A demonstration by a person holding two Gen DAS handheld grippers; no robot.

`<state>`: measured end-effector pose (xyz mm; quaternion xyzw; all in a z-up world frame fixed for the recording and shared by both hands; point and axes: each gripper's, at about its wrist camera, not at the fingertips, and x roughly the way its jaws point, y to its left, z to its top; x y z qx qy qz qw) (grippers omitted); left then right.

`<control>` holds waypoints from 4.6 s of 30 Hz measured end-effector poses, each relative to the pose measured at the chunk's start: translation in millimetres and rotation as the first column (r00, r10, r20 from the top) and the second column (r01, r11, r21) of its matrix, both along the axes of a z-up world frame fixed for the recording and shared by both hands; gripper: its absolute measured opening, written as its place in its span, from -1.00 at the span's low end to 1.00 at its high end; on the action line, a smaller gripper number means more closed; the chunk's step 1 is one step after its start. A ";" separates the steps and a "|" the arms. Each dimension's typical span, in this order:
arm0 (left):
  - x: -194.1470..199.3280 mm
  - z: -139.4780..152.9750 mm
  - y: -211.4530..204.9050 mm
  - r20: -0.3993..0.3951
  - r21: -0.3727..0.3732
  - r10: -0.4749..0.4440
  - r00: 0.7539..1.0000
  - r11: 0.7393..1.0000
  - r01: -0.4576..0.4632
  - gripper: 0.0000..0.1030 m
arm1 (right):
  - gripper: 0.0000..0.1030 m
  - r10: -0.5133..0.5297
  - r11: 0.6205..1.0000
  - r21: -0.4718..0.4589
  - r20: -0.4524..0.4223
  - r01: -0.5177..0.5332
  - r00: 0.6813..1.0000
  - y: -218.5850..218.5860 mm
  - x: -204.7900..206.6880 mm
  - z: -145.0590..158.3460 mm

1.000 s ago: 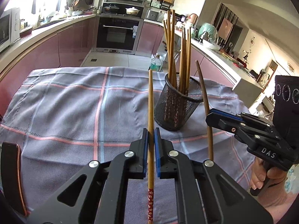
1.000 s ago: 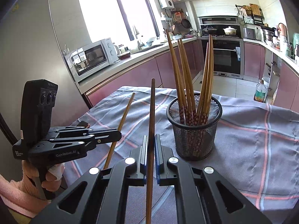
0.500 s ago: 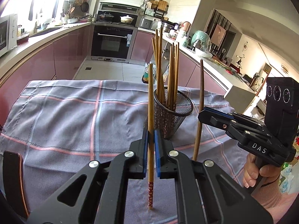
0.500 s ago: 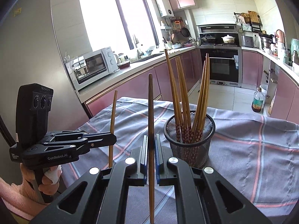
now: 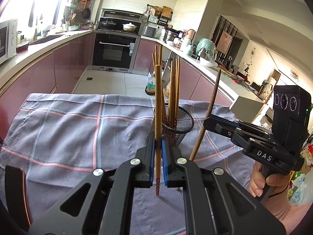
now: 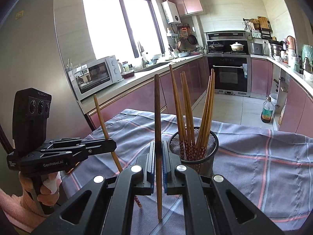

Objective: Organize utensils
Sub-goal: 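Lower the right tool's chopstick into the cup and open while the left tool holds its chopstick there, then move the right tool to the last chopstick while the left tool holds its chopstick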

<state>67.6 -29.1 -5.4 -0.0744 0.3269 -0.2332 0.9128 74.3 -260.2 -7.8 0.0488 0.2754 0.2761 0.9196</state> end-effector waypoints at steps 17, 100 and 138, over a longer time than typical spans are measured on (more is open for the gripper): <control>-1.3 15.5 -2.9 0.033 -0.005 -0.003 0.999 1.000 0.003 -0.86 | -0.90 -0.016 1.000 0.005 0.042 0.016 0.999 -7.4 -2.5 11.6; 28.2 37.4 -0.5 0.072 -0.017 0.006 0.997 1.000 -0.005 -0.86 | -0.52 -0.344 0.939 -0.085 -0.290 0.333 0.893 -94.5 72.9 -88.1; 35.2 21.8 -1.7 0.025 -0.024 -0.028 0.999 0.999 0.029 -0.86 | -0.13 -0.506 0.859 -0.270 -0.323 0.434 0.800 -79.4 105.7 -121.0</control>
